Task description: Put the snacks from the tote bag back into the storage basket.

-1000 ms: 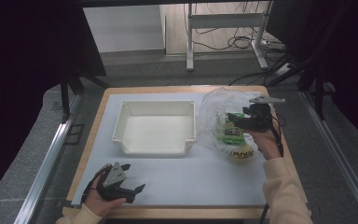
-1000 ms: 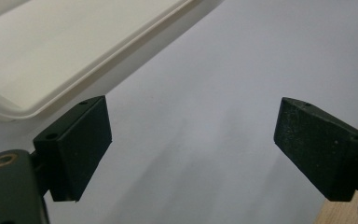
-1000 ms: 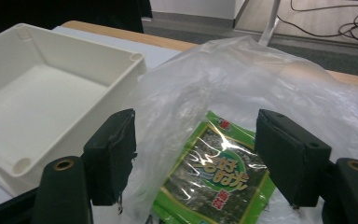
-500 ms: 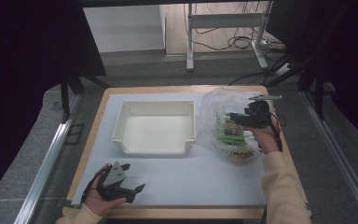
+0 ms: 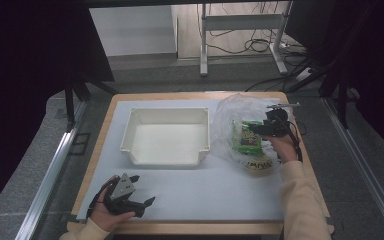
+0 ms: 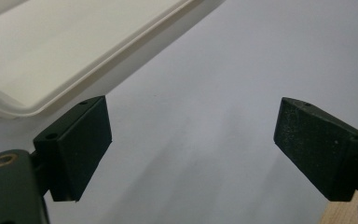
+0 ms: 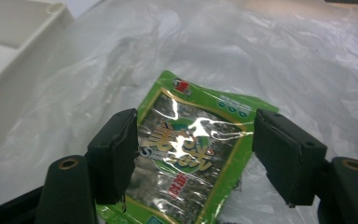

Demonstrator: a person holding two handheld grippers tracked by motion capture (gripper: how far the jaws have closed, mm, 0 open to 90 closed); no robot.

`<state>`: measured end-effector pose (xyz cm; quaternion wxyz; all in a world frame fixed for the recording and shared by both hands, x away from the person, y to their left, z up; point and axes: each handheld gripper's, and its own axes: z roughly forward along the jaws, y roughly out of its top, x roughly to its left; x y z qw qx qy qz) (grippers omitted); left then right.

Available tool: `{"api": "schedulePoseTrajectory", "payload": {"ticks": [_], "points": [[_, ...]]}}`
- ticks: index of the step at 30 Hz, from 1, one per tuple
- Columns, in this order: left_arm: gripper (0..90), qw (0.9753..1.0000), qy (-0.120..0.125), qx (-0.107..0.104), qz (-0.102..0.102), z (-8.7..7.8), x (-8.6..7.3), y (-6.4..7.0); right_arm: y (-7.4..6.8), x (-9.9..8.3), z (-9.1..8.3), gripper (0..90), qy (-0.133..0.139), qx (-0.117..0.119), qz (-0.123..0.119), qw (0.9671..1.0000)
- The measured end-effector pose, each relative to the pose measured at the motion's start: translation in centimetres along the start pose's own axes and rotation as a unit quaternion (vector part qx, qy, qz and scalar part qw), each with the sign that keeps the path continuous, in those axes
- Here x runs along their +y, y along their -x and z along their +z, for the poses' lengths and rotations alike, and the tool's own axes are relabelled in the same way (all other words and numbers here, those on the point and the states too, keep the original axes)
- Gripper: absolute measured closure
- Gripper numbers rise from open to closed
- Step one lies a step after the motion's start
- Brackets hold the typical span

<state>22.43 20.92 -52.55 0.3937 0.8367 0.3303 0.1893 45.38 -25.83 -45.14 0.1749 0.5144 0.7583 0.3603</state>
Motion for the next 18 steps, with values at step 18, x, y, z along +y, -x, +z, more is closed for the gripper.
{"api": "schedulePoseTrajectory", "payload": {"ticks": [18], "points": [[11.1, 1.0, -0.001, 0.002, 0.0, 0.0, 0.0, 0.0, 1.8, -0.7, 1.7, 42.1, -0.053, -0.007, 0.033, 0.998]]}}
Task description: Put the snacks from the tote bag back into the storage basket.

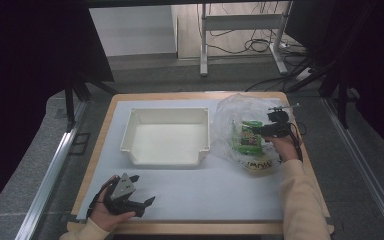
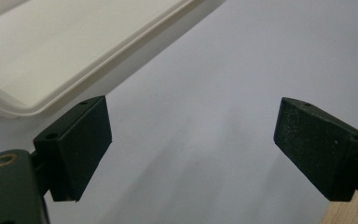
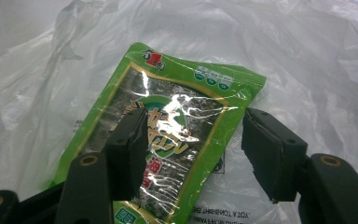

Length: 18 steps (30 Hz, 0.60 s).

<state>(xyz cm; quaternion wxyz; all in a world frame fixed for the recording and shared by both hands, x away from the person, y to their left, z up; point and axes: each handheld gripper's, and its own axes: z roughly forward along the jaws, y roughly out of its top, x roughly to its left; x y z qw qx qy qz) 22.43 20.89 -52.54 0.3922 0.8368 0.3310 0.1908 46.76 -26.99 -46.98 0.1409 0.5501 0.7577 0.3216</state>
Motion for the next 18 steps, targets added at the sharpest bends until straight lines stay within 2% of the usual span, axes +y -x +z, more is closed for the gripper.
{"api": "schedulePoseTrajectory", "payload": {"ticks": [10, 18], "points": [[11.1, 1.0, 0.001, 0.0, 0.0, -0.1, 0.0, 0.0, 0.4, 0.2, 1.5, 49.9, -0.049, -0.01, 0.017, 0.9986], [11.0, 1.0, 0.002, 0.0, 0.001, -0.1, 0.0, -0.1, 1.0, 0.0, 2.2, 60.2, -0.071, -0.002, 0.039, 0.9967]]}}
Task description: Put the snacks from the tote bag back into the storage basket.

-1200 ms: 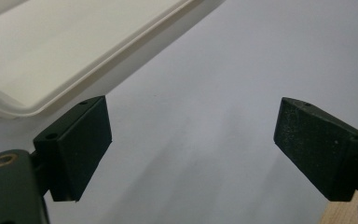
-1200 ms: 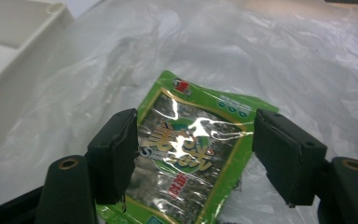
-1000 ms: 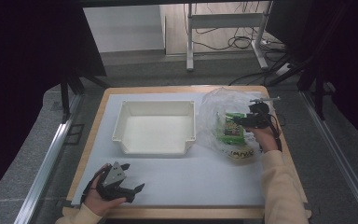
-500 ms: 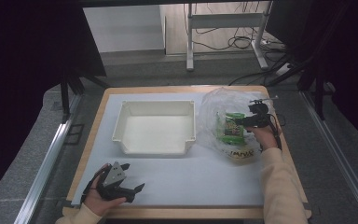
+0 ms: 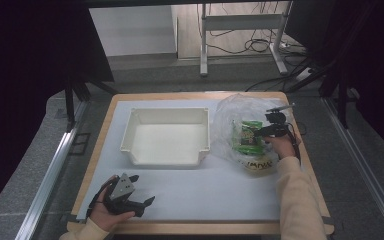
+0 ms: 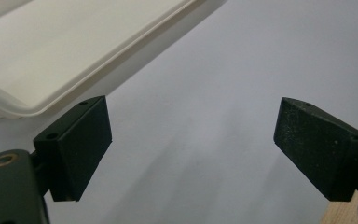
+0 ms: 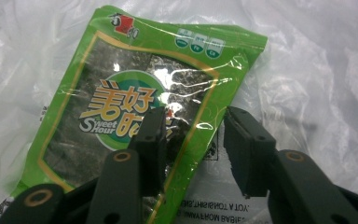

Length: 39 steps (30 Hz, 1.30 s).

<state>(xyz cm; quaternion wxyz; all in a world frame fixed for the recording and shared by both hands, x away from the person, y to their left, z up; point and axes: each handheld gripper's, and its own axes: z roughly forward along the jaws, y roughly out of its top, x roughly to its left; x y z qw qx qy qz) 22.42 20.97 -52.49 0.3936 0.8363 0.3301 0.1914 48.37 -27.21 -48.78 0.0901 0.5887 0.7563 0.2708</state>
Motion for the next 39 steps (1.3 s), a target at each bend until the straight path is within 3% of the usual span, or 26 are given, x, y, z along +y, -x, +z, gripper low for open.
{"api": "schedulePoseTrajectory", "payload": {"ticks": [8, 13, 22, 30, 39], "points": [[11.0, 1.0, 0.001, 0.0, 0.001, 0.0, 0.0, 0.0, 0.3, 0.0, 0.2, 69.6, -0.017, 0.006, 0.023, 0.9996], [11.0, 1.0, 0.001, 0.0, 0.002, -0.1, 0.0, 0.0, 0.5, 0.0, 0.4, 81.7, -0.018, 0.015, 0.049, 0.9985], [11.0, 1.0, 0.001, -0.001, 0.003, -0.1, 0.0, 0.0, -0.2, 0.2, 0.2, 88.3, -0.022, -0.006, 0.047, 0.9986], [11.0, 1.0, 0.002, 0.0, 0.002, -0.1, 0.0, 0.0, -0.3, 0.2, -0.1, 89.5, -0.018, -0.002, 0.041, 0.999], [11.0, 1.0, 0.003, 0.0, 0.002, -0.1, 0.1, 0.0, -0.3, 0.3, -1.6, 90.0, 0.006, -0.001, 0.036, 0.9993]]}}
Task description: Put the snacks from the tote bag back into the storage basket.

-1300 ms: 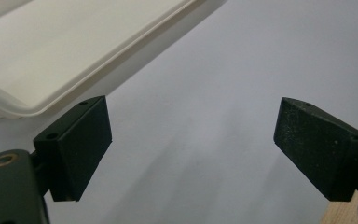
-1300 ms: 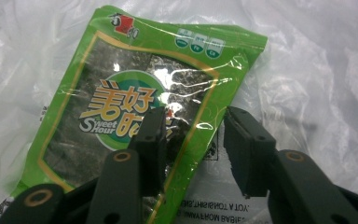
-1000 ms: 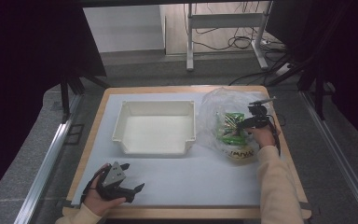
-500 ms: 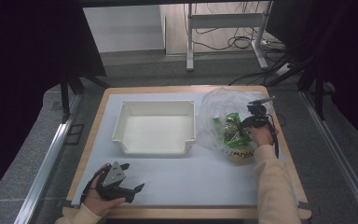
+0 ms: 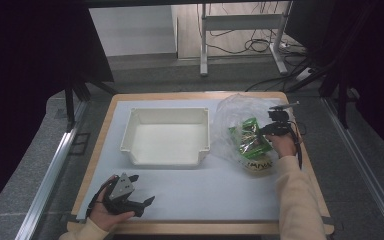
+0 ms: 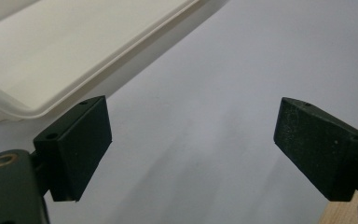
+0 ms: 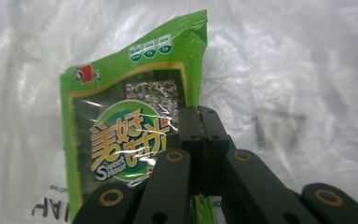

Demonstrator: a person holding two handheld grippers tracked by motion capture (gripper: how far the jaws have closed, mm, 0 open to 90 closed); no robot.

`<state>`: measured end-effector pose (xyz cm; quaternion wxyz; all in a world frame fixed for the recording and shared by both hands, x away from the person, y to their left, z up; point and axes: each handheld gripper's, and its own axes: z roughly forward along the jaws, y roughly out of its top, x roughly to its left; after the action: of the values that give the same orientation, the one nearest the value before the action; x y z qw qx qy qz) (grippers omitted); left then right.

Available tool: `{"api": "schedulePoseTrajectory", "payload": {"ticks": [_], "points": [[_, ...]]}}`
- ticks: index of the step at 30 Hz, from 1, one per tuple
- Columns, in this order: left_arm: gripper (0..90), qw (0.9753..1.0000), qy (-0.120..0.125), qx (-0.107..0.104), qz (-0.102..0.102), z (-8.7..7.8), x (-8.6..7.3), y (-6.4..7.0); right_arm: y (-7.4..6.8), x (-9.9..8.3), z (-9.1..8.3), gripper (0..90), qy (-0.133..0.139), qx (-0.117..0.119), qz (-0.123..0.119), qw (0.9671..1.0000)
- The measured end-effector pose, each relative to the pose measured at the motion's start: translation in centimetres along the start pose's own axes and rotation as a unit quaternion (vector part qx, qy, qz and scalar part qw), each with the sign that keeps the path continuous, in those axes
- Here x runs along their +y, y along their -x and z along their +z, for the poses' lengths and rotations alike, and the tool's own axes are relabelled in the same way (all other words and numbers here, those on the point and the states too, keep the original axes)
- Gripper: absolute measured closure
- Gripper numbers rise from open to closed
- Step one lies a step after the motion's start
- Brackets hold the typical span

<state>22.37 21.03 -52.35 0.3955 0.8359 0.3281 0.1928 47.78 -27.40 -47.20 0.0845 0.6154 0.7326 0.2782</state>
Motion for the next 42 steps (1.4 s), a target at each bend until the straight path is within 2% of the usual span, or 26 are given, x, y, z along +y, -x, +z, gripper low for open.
{"api": "schedulePoseTrajectory", "payload": {"ticks": [8, 15, 24, 42], "points": [[11.0, 1.0, 0.001, 0.002, 0.0, 0.0, 0.0, 0.0, 0.5, 0.1, -2.3, 90.0, 0.034, -0.012, 0.002, 0.9993], [11.0, 1.0, -0.001, 0.002, 0.001, 0.1, 0.0, 0.1, 1.6, -0.1, -4.2, 90.0, 0.057, -0.023, 0.01, 0.9981], [11.0, 1.0, -0.002, 0.002, 0.001, 0.1, 0.0, 0.1, 2.8, -0.3, -6.7, 90.0, 0.087, -0.015, 0.022, 0.9958], [11.0, 1.0, -0.003, 0.001, 0.001, 0.2, 0.1, 0.2, 2.2, -0.3, -9.3, 90.0, 0.128, 0.003, 0.015, 0.9916]]}}
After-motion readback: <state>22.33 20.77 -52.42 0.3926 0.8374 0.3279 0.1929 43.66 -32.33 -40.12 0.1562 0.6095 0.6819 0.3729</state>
